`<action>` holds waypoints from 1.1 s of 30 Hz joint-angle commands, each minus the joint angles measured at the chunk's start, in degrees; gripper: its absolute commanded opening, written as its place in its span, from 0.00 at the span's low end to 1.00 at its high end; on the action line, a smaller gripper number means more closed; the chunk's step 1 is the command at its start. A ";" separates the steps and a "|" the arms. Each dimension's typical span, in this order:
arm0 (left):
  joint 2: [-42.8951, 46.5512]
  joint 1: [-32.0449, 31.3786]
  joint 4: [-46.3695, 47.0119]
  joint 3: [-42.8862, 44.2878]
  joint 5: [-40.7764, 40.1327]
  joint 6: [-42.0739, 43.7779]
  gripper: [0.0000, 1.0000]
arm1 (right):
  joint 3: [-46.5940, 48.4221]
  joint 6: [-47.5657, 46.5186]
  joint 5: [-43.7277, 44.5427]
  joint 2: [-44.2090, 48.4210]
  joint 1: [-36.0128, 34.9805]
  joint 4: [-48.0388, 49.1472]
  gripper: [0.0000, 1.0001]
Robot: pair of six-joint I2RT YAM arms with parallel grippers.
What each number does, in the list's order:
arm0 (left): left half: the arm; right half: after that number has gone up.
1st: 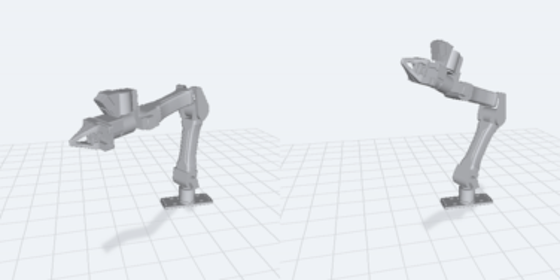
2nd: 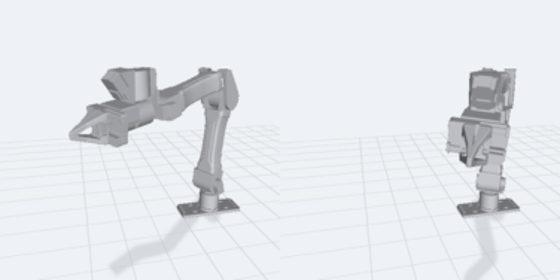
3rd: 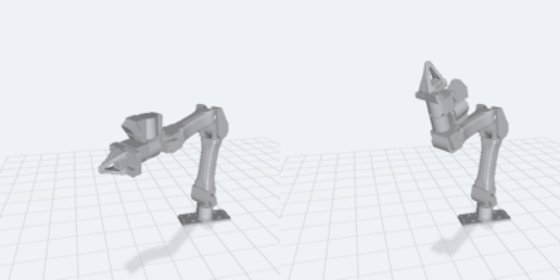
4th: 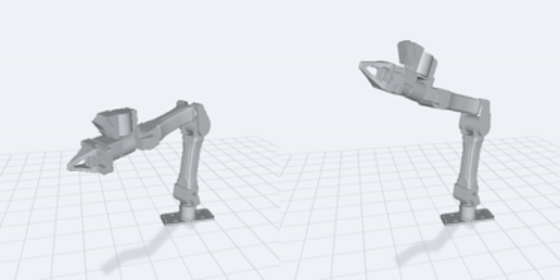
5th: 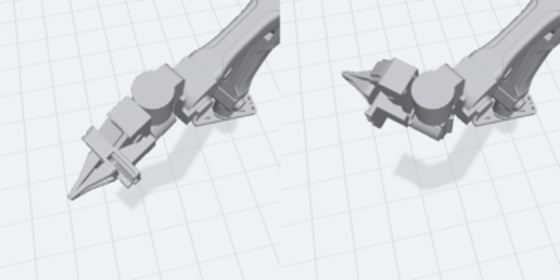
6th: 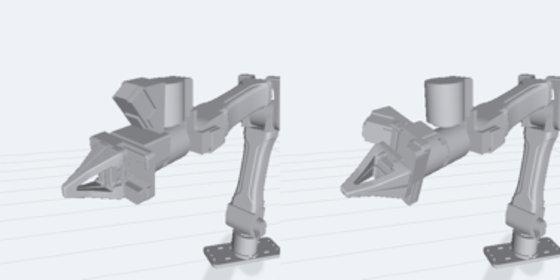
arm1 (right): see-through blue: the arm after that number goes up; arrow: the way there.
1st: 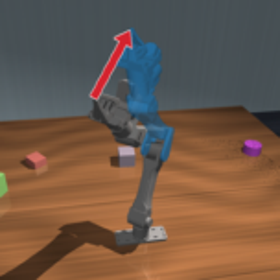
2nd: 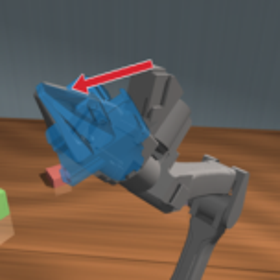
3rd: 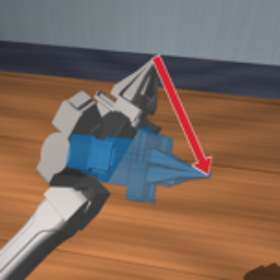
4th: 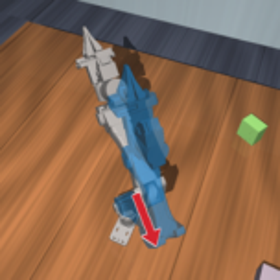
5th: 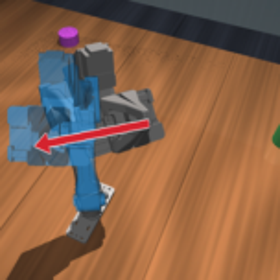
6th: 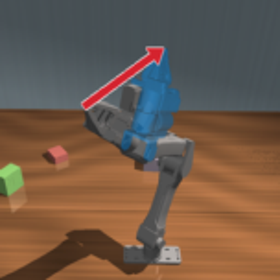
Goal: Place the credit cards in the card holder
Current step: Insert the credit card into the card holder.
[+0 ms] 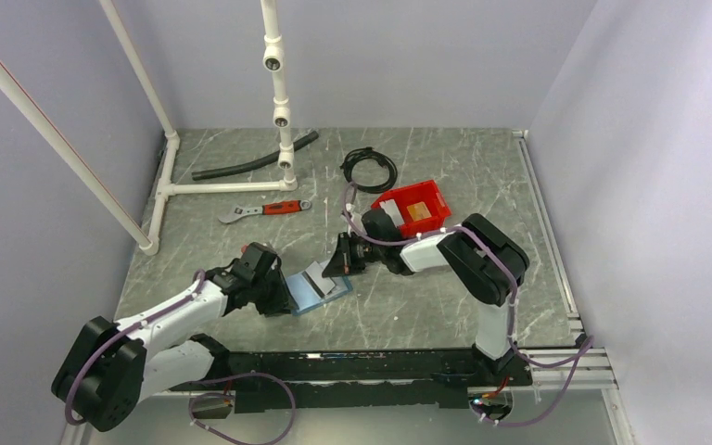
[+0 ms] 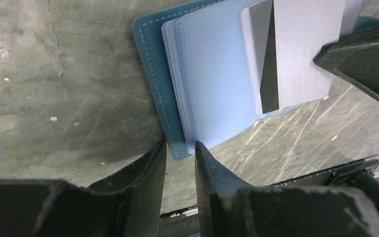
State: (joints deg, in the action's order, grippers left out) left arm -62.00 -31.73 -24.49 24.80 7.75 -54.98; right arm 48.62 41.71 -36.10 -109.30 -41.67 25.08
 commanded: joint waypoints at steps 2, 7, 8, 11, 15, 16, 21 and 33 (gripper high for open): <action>1.18 0.10 0.03 -0.47 0.31 -0.39 0.33 | -2.70 5.16 1.33 -1.87 -0.33 10.56 0.00; 1.00 0.08 2.13 -1.26 1.20 -0.95 0.32 | -5.96 10.61 5.25 -0.43 -3.11 14.33 0.00; 0.96 0.08 2.38 -1.37 1.15 -1.07 0.32 | -6.13 10.40 7.25 0.12 -3.94 13.02 0.00; 1.29 0.07 2.28 -1.49 1.00 -1.22 0.32 | -5.02 6.97 9.46 1.53 -5.56 6.68 0.10; 2.64 0.09 1.35 -1.70 0.53 -1.40 0.32 | -1.46 -1.80 14.98 5.28 -6.20 -8.80 0.24; 2.98 0.08 1.22 -1.76 0.47 -1.44 0.32 | -0.67 -3.78 16.16 5.99 -6.28 -12.26 0.24; 2.53 0.13 3.15 -2.32 1.40 -1.54 0.32 | 0.78 -8.89 14.45 6.10 -8.18 -14.20 0.26; -0.94 0.09 3.82 -0.10 -1.98 1.24 0.28 | 1.77 -15.39 -3.04 -0.85 -10.62 2.54 0.35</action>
State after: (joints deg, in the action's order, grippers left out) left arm -61.39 -31.68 -21.34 22.94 9.19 -55.59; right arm 50.57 34.09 -32.25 -109.54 -50.35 22.90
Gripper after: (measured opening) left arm 0.291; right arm 0.320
